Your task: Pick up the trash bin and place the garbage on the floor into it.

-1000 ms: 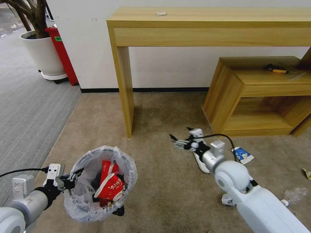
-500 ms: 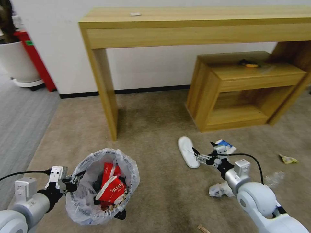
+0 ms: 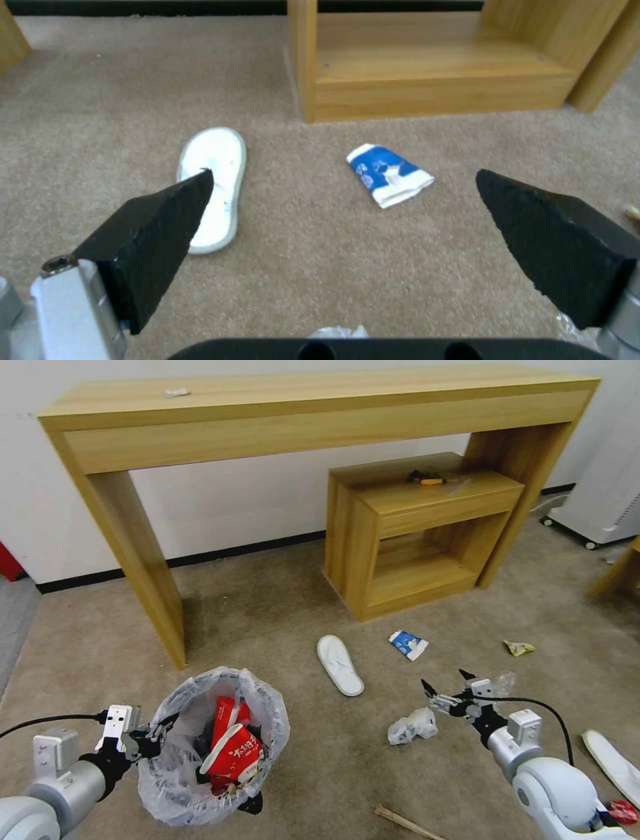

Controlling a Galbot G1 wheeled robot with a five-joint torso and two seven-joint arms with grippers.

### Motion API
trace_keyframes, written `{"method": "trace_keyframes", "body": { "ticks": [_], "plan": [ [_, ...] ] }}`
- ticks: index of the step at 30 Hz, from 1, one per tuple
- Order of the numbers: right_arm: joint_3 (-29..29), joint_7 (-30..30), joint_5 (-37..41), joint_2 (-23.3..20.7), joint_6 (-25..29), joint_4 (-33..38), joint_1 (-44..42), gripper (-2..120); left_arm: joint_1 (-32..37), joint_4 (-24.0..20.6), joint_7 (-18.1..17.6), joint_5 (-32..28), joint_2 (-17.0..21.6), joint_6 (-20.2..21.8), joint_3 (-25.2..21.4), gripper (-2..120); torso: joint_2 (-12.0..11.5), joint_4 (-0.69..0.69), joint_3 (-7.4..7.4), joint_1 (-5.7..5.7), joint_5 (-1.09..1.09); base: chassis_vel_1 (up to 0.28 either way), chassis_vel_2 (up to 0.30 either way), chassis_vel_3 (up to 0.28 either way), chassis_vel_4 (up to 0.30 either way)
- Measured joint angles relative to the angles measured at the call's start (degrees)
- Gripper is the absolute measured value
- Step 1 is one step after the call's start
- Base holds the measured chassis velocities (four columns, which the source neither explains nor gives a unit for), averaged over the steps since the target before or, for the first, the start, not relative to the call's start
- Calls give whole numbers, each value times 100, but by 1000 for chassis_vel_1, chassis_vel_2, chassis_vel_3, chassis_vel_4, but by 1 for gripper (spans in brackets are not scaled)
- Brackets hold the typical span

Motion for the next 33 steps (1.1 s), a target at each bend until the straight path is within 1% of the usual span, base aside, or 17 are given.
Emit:
{"method": "trace_keyframes", "body": {
  "ticks": [7, 10, 11, 13, 15, 16, 17, 18, 19, 20, 21, 22, 25, 26, 28, 33],
  "plan": [
    [83, -8, -35, 190, 175, -253, -144, 100, -4, 54, 66, 20, 0, 0, -2, 0, 0, -3, 0, 0, 0, 0, 0, 0, 0],
    [55, 60, -93, 392, 186, -433, -134, 100, -3, 73, 95, 28, 2, 0, -6, 0, 0, -2, 0, 0, 0, -33, 31, 35, -24],
    [55, 60, -93, 392, 186, -433, -134, 100, -3, 73, 95, 28, 2, 0, -6, 0, 0, -2, 0, 0, 0, -49, 53, 53, -36],
    [-51, 215, -68, 613, 115, -688, -39, 100, -3, 91, 113, 31, 4, 0, -8, 0, 0, -2, 1, 1, -2, -66, 48, 60, -64],
    [-79, 253, -41, 674, 101, -768, -4, 100, -3, 94, 115, 31, 6, 0, -8, 0, 0, -2, 1, 1, -2, -66, 42, 57, -50],
    [-192, 433, 79, 866, 47, -1037, 143, 100, -9, 100, 124, 31, 13, 0, -8, 0, 0, -3, 1, 1, 0, -52, 27, 40, -43],
    [-270, 574, 175, 947, -10, -1200, 239, 100, -15, 103, 125, 31, 15, 0, -8, 0, 0, -3, 1, 2, -1, 0, 0, 0, 0],
    [-270, 574, 175, 947, -10, -1200, 239, 100, -15, 103, 125, 31, 15, 0, -8, 0, 0, -3, 1, 2, -1, 0, 0, 0, 0],
    [-337, 711, 247, 1007, -73, -1332, 327, 100, -19, 105, 126, 31, 17, 0, -5, 0, 0, -2, 1, 1, 0, 0, 0, 0, 0],
    [-463, 1018, 341, 1111, -197, -1588, 488, 100, -20, 106, 126, 31, 17, 1, 2, 0, 0, -2, 0, 1, 0, 0, 0, 0, 0],
    [-463, 1018, 341, 1111, -197, -1588, 488, 100, -20, 106, 126, 31, 17, 1, 2, 0, 0, -2, 0, 1, 0, 0, 0, 0, 0],
    [-590, 1299, 448, 1199, -279, -1878, 658, 100, -22, 108, 126, 31, 17, 1, 9, 0, 0, -2, 1, 1, -1, 0, 0, 0, 0],
    [-772, 1655, 714, 1326, -450, -2299, 974, 100, -23, 120, 108, 31, 5, 1, 30, 0, 0, -2, 1, 1, 0, 0, 0, 0, 0],
    [-772, 1655, 714, 1326, -450, -2299, 974, 100, -23, 120, 108, 31, 5, 1, 30, 0, 0, -2, 1, 1, 0, 0, 0, 0, 0],
    [-858, 1847, 942, 1401, -621, -2464, 1175, 100, -19, 125, 101, 31, -4, 1, 46, 0, 0, -2, 1, 1, -1, 0, 0, 0, 0],
    [-934, 1821, 1002, 1436, -668, -2563, 1340, 100, -25, 138, 97, 35, -9, 1, 66, 0, 0, -2, 1, 1, -1, 0, 0, 0, 0]
  ]
}}
